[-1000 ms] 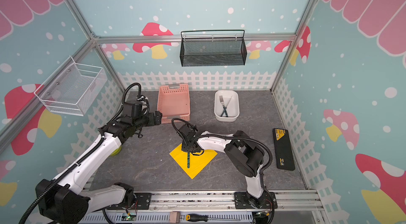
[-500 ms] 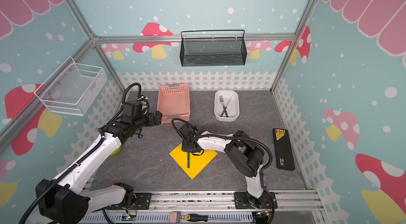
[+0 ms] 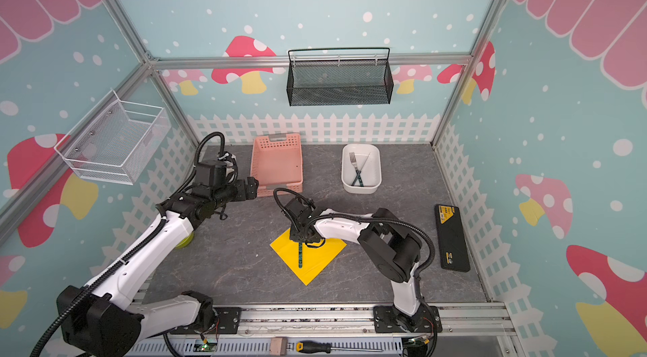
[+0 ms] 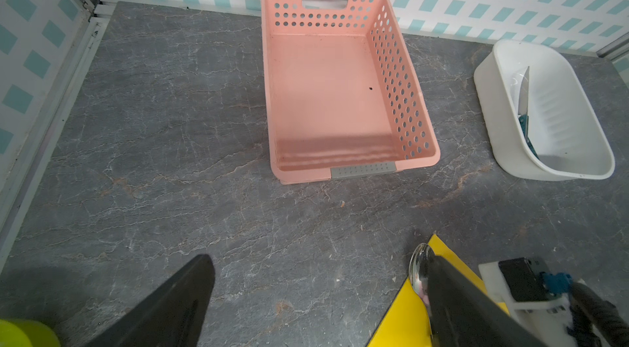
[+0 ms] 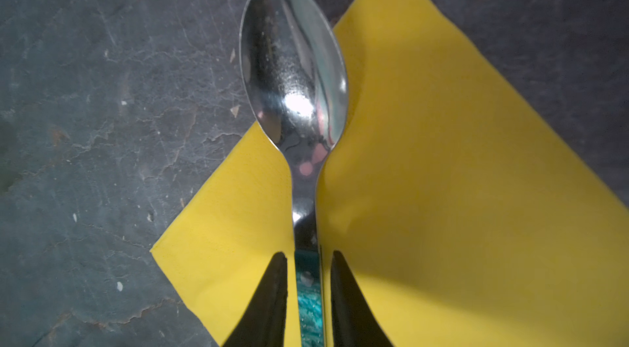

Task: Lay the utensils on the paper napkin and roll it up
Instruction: 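Open the right gripper and release the spoon on the napkin, then raise the right gripper and move it over the white tray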

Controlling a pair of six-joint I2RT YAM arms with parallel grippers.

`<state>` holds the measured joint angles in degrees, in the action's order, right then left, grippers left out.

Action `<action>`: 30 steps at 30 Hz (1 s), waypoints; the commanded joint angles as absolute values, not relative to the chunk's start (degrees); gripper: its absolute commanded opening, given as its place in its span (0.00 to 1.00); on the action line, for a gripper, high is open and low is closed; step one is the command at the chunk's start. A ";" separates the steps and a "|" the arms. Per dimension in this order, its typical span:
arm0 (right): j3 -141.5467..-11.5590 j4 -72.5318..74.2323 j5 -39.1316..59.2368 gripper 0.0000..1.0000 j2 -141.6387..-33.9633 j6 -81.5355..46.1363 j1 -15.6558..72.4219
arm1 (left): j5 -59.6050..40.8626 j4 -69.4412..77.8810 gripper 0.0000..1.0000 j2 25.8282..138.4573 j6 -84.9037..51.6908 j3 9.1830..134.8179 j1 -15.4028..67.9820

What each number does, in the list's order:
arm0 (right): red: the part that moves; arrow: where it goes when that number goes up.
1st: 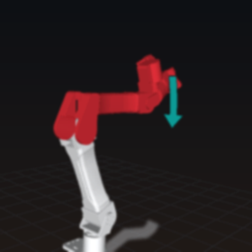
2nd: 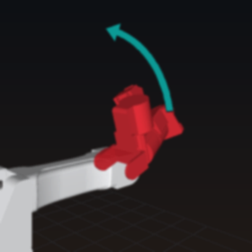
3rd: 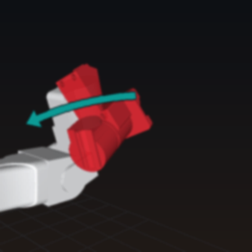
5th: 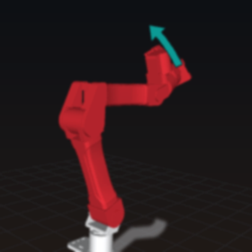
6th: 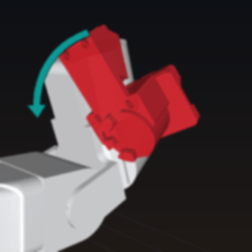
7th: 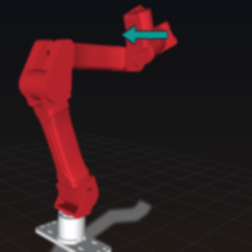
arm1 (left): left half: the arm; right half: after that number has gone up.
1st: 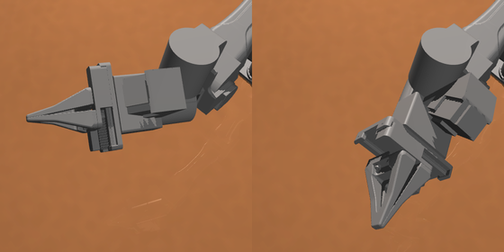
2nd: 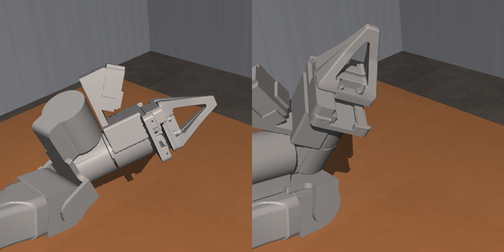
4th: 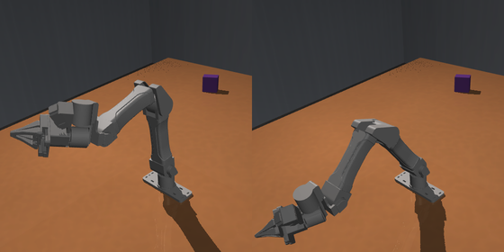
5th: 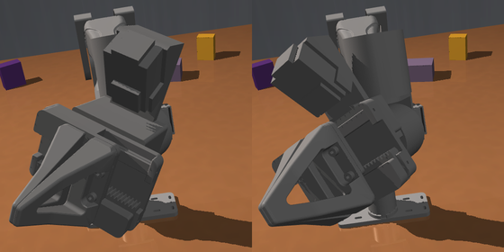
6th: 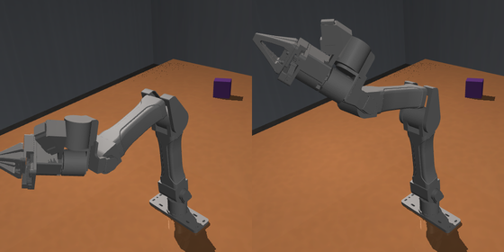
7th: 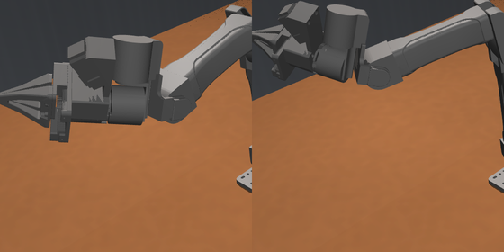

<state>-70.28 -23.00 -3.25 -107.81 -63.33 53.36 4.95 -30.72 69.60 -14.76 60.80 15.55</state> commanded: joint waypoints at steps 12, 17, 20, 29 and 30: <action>-69.62 -23.25 -2.68 0.29 -95.54 -54.16 46.80 | -7.11 -25.18 0.95 72.92 -17.42 59.93 6.74; -70.87 -27.33 0.03 0.29 -93.22 -46.28 40.07 | -7.88 -24.10 0.95 73.80 -17.54 60.32 6.11; -72.15 -30.22 -0.03 0.29 -92.17 -41.78 35.63 | -7.05 -22.77 0.95 73.02 -16.82 59.82 6.05; -78.21 -34.37 -0.50 0.29 -94.20 -33.08 24.81 | -3.37 -21.42 0.95 71.78 -14.12 58.18 6.15; -78.94 -34.29 -0.84 0.29 -94.74 -32.94 23.87 | -2.88 -21.88 0.95 72.07 -13.98 58.47 6.12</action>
